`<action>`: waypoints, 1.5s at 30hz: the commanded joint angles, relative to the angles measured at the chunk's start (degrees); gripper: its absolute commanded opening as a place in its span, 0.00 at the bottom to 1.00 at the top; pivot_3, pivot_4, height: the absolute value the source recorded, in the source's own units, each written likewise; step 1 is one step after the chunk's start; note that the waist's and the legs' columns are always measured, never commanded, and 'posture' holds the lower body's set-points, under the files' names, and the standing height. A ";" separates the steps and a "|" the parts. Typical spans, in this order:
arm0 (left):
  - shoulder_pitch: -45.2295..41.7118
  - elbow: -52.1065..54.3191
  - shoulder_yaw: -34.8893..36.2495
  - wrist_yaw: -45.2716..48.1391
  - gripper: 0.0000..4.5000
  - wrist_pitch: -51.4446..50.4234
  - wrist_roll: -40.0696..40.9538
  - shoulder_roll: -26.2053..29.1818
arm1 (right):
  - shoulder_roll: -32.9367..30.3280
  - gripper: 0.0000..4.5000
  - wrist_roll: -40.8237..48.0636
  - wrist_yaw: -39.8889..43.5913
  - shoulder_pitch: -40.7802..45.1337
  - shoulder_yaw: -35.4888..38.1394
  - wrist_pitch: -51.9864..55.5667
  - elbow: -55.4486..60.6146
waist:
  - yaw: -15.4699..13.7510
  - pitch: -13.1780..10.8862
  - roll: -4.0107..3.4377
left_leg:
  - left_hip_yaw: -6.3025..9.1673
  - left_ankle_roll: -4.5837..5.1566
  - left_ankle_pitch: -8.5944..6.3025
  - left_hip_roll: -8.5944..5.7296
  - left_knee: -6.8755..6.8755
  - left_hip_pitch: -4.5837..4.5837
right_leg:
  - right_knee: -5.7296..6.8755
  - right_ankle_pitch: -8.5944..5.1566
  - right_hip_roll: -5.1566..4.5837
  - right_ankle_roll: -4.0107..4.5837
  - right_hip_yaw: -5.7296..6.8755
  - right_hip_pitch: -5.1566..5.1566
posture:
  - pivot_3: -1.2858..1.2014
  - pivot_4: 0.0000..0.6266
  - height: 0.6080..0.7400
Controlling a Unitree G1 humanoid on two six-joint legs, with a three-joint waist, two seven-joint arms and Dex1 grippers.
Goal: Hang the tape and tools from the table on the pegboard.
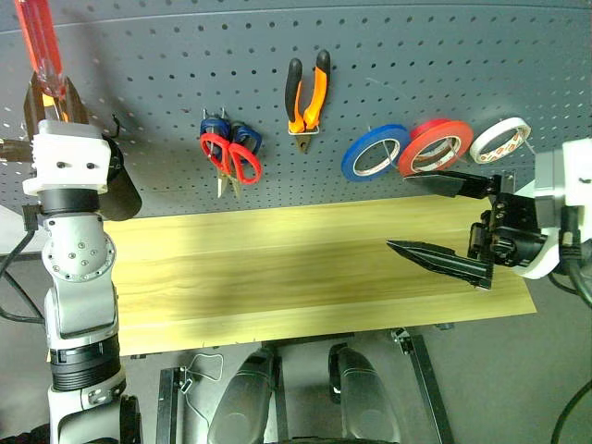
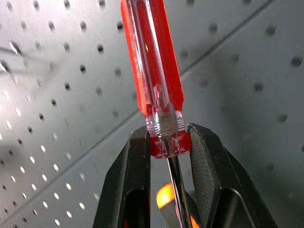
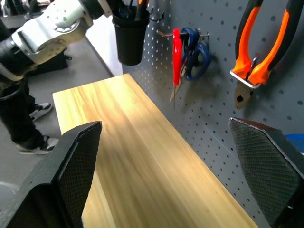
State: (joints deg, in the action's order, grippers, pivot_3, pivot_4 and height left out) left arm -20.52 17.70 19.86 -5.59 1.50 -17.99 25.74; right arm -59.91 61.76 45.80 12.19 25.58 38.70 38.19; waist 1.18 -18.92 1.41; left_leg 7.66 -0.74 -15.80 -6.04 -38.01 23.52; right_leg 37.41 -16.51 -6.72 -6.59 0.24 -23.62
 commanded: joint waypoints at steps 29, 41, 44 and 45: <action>-1.72 6.61 -5.47 -5.57 0.99 -1.00 -3.41 -9.23 | 2.97 1.00 -7.22 0.15 -2.63 0.84 -4.17 1.74 | 0.41 -0.46 -0.02 | -0.21 -0.16 0.09 -0.03 -0.01 0.07 | -0.17 0.06 -0.02 -0.12 0.08 -0.05 | 0.47 0.37 0.89; -17.14 -6.71 -18.73 4.99 0.99 18.12 9.27 -12.81 | 18.04 1.00 -24.44 -4.16 -2.63 -13.23 -18.26 0.76 | -0.55 10.16 0.21 | -0.52 -0.16 0.09 -0.15 -0.06 0.61 | -0.22 0.17 0.04 -0.29 0.08 -0.70 | 0.50 0.00 0.89; -18.32 -7.37 -22.01 9.35 0.99 20.58 13.50 -14.56 | 21.34 1.00 -28.81 -5.40 -3.53 -15.75 -21.74 -0.71 | -0.92 11.42 0.09 | -0.53 -0.22 0.14 -0.10 -0.07 -0.26 | -0.27 0.21 0.15 -0.36 0.06 0.25 | 0.50 0.00 0.89; -18.46 -8.85 -23.06 11.35 0.99 20.67 14.54 -14.70 | 22.70 1.00 -30.72 -6.28 -3.73 -16.85 -23.03 -1.45 | -1.02 11.51 0.07 | -0.52 -0.20 0.12 -0.10 -0.04 -0.74 | -0.37 0.26 0.19 -0.42 0.05 0.79 | 0.50 0.00 0.89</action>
State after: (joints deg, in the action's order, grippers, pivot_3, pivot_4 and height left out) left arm -38.00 9.52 -1.61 3.02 20.75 -5.71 11.03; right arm -38.52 33.64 40.90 8.58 9.43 18.44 37.24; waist 0.15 -7.41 1.48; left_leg 7.13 -0.85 -15.75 -6.12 -38.01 22.33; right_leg 36.94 -16.24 -6.52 -7.03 0.28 -22.35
